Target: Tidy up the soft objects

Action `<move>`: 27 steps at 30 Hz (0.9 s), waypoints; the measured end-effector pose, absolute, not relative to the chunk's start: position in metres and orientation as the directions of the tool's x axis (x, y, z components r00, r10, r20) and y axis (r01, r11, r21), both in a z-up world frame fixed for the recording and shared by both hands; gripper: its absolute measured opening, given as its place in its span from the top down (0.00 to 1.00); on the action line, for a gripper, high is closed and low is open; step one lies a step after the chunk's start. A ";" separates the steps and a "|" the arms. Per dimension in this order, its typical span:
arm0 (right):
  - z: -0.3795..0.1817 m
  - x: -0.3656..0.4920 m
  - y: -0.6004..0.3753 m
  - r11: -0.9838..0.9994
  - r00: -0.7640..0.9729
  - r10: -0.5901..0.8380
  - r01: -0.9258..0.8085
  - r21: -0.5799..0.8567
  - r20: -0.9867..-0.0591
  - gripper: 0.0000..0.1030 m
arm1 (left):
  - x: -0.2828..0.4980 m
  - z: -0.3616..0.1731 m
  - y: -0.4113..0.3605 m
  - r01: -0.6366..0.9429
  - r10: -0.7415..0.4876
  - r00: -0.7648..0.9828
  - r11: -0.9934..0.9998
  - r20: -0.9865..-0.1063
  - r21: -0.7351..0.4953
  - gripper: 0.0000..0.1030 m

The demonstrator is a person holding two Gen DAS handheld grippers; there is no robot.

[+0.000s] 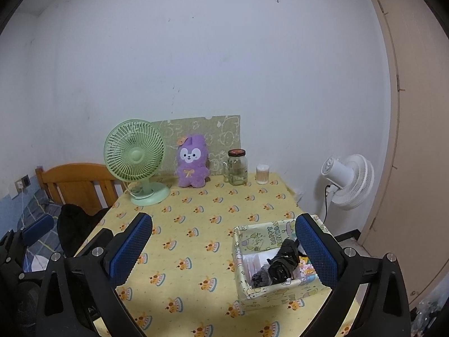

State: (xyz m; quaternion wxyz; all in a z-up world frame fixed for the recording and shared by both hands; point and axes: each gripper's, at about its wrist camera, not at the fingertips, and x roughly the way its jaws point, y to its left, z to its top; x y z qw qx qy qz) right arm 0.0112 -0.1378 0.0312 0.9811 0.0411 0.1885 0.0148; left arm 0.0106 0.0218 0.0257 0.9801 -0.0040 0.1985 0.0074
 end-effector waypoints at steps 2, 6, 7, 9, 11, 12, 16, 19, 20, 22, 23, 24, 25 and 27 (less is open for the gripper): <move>0.031 0.010 -0.139 0.996 0.928 0.048 -0.017 0.087 -0.368 0.00 | 0.011 0.025 0.022 -0.026 0.022 0.920 1.000 -0.392 -0.005 0.00; 0.028 0.012 -0.143 0.996 0.924 0.053 -0.021 0.089 -0.378 0.00 | 0.010 0.023 0.022 -0.044 0.042 0.920 0.999 -0.389 0.004 0.00; 0.028 0.013 -0.143 0.996 0.923 0.051 -0.019 0.088 -0.380 0.00 | 0.010 0.023 0.023 -0.044 0.042 0.920 0.999 -0.390 0.004 0.00; 0.028 0.013 -0.144 0.996 0.924 0.045 -0.013 0.088 -0.381 0.00 | 0.010 0.023 0.023 -0.046 0.044 0.920 0.999 -0.391 0.003 0.00; 0.028 0.013 -0.145 0.996 0.924 0.043 -0.011 0.088 -0.381 0.00 | 0.011 0.024 0.024 -0.048 0.047 0.920 0.999 -0.390 0.005 0.00; 0.028 0.012 -0.145 0.996 0.924 0.043 -0.010 0.088 -0.380 0.00 | 0.010 0.024 0.024 -0.048 0.047 0.920 0.999 -0.389 0.006 0.00; 0.029 0.012 -0.145 0.996 0.925 0.042 -0.010 0.085 -0.377 0.00 | 0.010 0.024 0.025 -0.049 0.048 0.922 0.999 -0.385 0.006 0.00; 0.029 0.012 -0.145 0.996 0.926 0.043 -0.012 0.084 -0.376 0.00 | 0.009 0.024 0.026 -0.042 0.039 0.922 0.999 -0.386 0.002 0.00; 0.029 0.011 -0.145 0.996 0.926 0.044 -0.013 0.085 -0.375 0.00 | 0.009 0.024 0.026 -0.042 0.039 0.922 0.999 -0.386 0.001 0.00; 0.028 0.011 -0.145 0.996 0.926 0.043 -0.012 0.087 -0.375 0.00 | 0.009 0.024 0.025 -0.044 0.043 0.922 0.999 -0.385 0.005 0.00; 0.029 0.011 -0.145 0.996 0.926 0.044 -0.012 0.087 -0.376 0.00 | 0.009 0.024 0.026 -0.044 0.043 0.922 0.999 -0.385 0.006 0.00; 0.029 0.011 -0.145 0.996 0.926 0.046 -0.014 0.087 -0.376 0.00 | 0.009 0.024 0.026 -0.043 0.042 0.922 0.999 -0.385 0.007 0.00; 0.028 0.012 -0.145 0.996 0.925 0.046 -0.014 0.086 -0.376 0.00 | 0.009 0.024 0.026 -0.043 0.042 0.922 0.999 -0.386 0.006 0.00; 0.029 0.012 -0.145 0.996 0.926 0.044 -0.013 0.086 -0.374 0.00 | 0.009 0.024 0.026 -0.043 0.042 0.922 0.999 -0.386 0.007 0.00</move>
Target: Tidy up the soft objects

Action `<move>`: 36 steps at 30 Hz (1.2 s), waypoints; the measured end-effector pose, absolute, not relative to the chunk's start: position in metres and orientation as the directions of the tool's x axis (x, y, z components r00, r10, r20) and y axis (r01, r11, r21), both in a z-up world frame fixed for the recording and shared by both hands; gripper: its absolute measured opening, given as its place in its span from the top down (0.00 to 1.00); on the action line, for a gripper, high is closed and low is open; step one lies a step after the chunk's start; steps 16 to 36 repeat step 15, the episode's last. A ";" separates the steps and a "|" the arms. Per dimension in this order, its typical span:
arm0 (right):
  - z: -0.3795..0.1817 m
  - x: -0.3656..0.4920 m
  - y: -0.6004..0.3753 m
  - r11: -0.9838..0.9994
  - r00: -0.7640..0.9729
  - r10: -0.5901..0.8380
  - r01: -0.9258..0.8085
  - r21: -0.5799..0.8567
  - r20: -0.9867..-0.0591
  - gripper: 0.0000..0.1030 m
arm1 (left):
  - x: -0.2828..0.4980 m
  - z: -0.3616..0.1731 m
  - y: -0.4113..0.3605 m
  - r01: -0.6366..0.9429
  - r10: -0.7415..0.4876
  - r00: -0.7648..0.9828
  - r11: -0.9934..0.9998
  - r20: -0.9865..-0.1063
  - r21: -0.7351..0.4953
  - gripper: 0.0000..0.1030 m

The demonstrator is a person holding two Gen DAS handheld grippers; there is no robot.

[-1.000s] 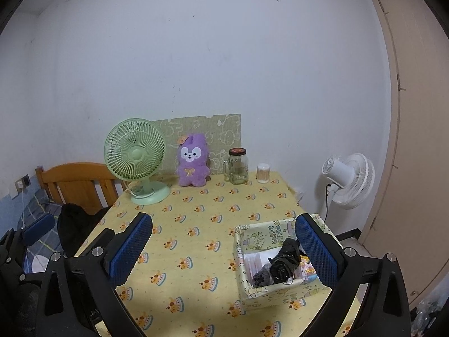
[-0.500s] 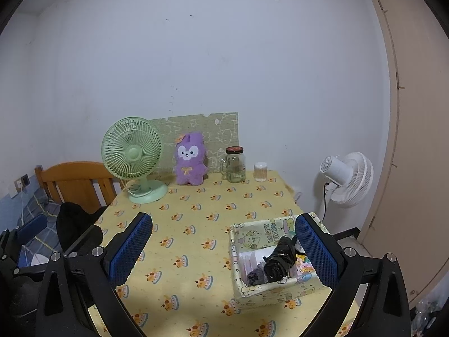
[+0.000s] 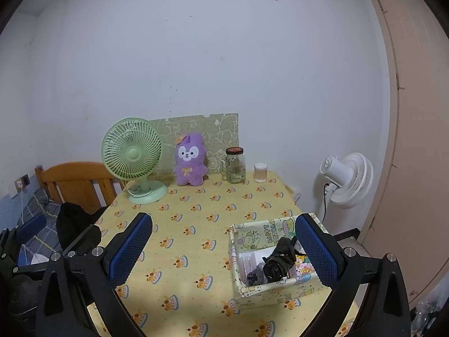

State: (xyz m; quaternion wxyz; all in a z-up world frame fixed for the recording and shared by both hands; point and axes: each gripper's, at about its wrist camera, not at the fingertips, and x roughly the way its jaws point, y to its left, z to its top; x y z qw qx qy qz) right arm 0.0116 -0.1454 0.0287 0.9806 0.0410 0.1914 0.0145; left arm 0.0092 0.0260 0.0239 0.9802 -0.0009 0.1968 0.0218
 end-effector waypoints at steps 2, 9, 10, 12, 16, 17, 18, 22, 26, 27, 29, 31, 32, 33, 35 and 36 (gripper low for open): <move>0.028 0.012 -0.146 0.996 0.926 0.044 -0.013 0.087 -0.375 0.00 | 0.009 0.024 0.026 -0.044 0.045 0.923 0.999 -0.383 0.011 0.00; 0.027 0.012 -0.147 0.996 0.926 0.044 -0.012 0.089 -0.376 0.00 | 0.008 0.024 0.023 -0.043 0.045 0.922 0.999 -0.384 0.013 0.00; 0.027 0.012 -0.147 0.996 0.925 0.045 -0.012 0.089 -0.376 0.00 | 0.007 0.024 0.023 -0.041 0.043 0.922 0.999 -0.384 0.013 0.00; 0.027 0.012 -0.148 0.996 0.925 0.047 -0.014 0.089 -0.376 0.00 | 0.007 0.024 0.022 -0.040 0.042 0.923 0.999 -0.383 0.014 0.00; 0.027 0.012 -0.148 0.996 0.925 0.046 -0.013 0.092 -0.377 0.00 | 0.006 0.024 0.021 -0.039 0.042 0.923 0.999 -0.381 0.017 0.00; 0.027 0.012 -0.148 0.996 0.925 0.046 -0.013 0.092 -0.377 0.00 | 0.006 0.024 0.021 -0.039 0.042 0.923 0.999 -0.381 0.017 0.00; 0.027 0.012 -0.148 0.996 0.925 0.046 -0.013 0.092 -0.377 0.00 | 0.006 0.024 0.021 -0.039 0.042 0.923 0.999 -0.381 0.017 0.00; 0.027 0.012 -0.148 0.996 0.925 0.046 -0.013 0.092 -0.377 0.00 | 0.006 0.024 0.021 -0.039 0.042 0.923 0.999 -0.381 0.017 0.00; 0.027 0.012 -0.148 0.996 0.925 0.046 -0.013 0.092 -0.377 0.00 | 0.006 0.024 0.021 -0.039 0.042 0.923 0.999 -0.381 0.017 0.00; 0.027 0.012 -0.148 0.996 0.925 0.046 -0.013 0.092 -0.377 0.00 | 0.006 0.024 0.021 -0.039 0.042 0.923 0.999 -0.381 0.017 0.00; 0.027 0.012 -0.148 0.996 0.925 0.046 -0.013 0.092 -0.377 0.00 | 0.006 0.024 0.021 -0.039 0.042 0.923 0.999 -0.381 0.017 0.00; 0.027 0.012 -0.148 0.996 0.925 0.046 -0.013 0.092 -0.377 0.00 | 0.006 0.024 0.021 -0.039 0.042 0.923 0.999 -0.381 0.017 0.00; 0.027 0.012 -0.148 0.996 0.925 0.046 -0.013 0.092 -0.377 0.00 | 0.006 0.024 0.021 -0.039 0.042 0.923 0.999 -0.381 0.017 0.00; 0.027 0.012 -0.148 0.996 0.925 0.046 -0.013 0.092 -0.377 0.00 | 0.006 0.024 0.021 -0.039 0.042 0.923 0.999 -0.381 0.017 0.00; 0.027 0.012 -0.148 0.996 0.925 0.046 -0.013 0.092 -0.377 0.00 | 0.006 0.024 0.021 -0.039 0.042 0.923 0.999 -0.381 0.017 0.00; 0.027 0.012 -0.148 0.996 0.925 0.046 -0.013 0.092 -0.377 0.00 | 0.006 0.024 0.021 -0.039 0.042 0.923 0.999 -0.381 0.017 0.00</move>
